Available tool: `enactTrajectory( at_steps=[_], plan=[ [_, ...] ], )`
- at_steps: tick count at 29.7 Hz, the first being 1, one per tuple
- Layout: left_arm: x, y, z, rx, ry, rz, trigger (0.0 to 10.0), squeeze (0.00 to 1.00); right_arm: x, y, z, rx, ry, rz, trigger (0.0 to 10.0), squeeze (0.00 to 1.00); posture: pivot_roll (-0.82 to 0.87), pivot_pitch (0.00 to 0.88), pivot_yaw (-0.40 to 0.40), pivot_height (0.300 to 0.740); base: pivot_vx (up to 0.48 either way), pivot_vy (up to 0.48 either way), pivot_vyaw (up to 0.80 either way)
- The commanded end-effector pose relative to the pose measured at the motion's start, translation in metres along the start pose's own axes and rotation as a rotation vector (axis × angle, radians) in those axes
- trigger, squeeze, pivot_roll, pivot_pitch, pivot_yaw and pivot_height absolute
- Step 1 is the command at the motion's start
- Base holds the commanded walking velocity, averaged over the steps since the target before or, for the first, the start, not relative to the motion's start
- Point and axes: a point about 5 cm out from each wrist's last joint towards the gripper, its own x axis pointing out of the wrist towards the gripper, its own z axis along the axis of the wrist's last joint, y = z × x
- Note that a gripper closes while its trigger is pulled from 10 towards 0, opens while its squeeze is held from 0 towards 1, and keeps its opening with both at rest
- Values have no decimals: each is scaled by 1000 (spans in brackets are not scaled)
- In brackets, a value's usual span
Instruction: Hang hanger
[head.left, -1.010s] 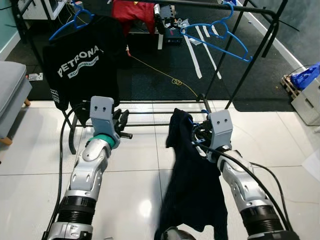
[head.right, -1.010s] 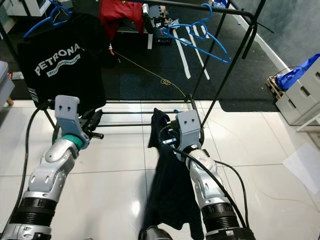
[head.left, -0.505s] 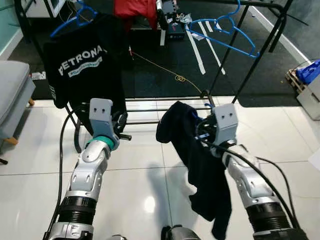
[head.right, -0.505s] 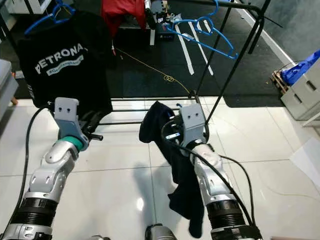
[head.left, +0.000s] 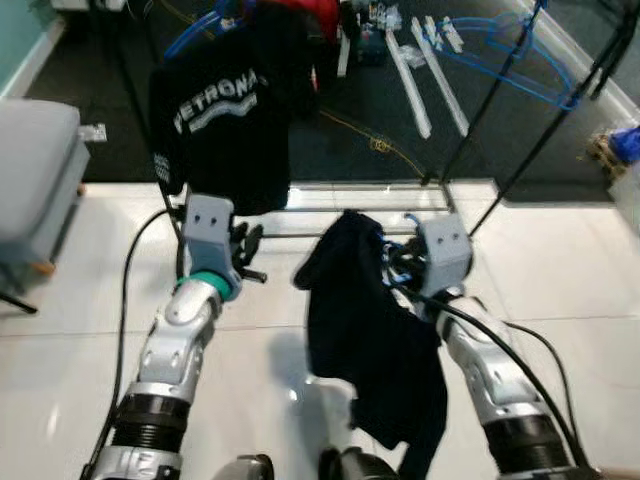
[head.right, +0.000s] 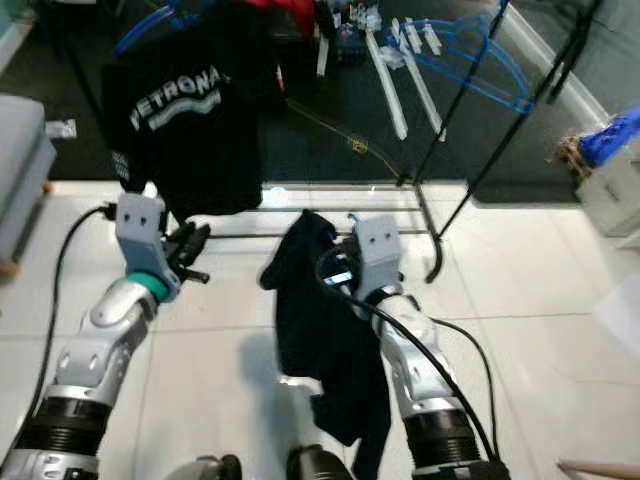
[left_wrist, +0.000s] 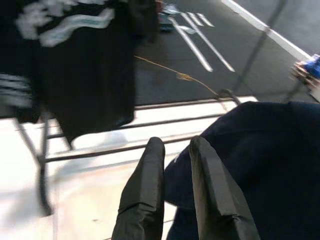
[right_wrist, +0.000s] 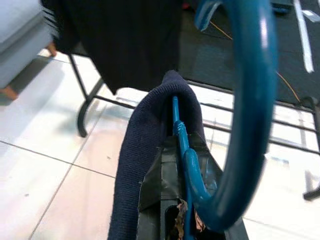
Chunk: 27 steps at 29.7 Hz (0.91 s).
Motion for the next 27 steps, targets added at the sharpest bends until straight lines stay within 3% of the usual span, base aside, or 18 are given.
enactTrajectory(
  at_steps=[1,7,10,16,23,27],
  plan=[
    [-2,-2,-4,1,18,-3,10000,0,-3,-5,2,9,-14,-21,10000,0,-48,89,-6,740,0,-480,0],
    [-1,-3,-4,-4,15,-3,10000,0,-5,-6,1,12,-9,-26,10000,0,-49,90,-5,740,0,-480,0],
    [-1,-4,-5,-31,20,-4,10000,0,-5,-7,1,11,-9,-28,10000,0,-48,89,-4,740,0,0,0],
    [-1,-4,-6,17,40,-9,10000,0,-4,-11,3,9,-9,-37,10000,0,-45,86,-1,740,0,0,0],
    [0,-4,-6,14,39,-20,10000,0,-4,-11,4,6,-11,-40,10000,0,-50,79,6,740,0,0,0],
    [2,-5,-2,24,26,-43,10000,0,-3,-14,16,-24,-43,-3,10000,0,-59,72,8,740,0,0,0]
  ],
)
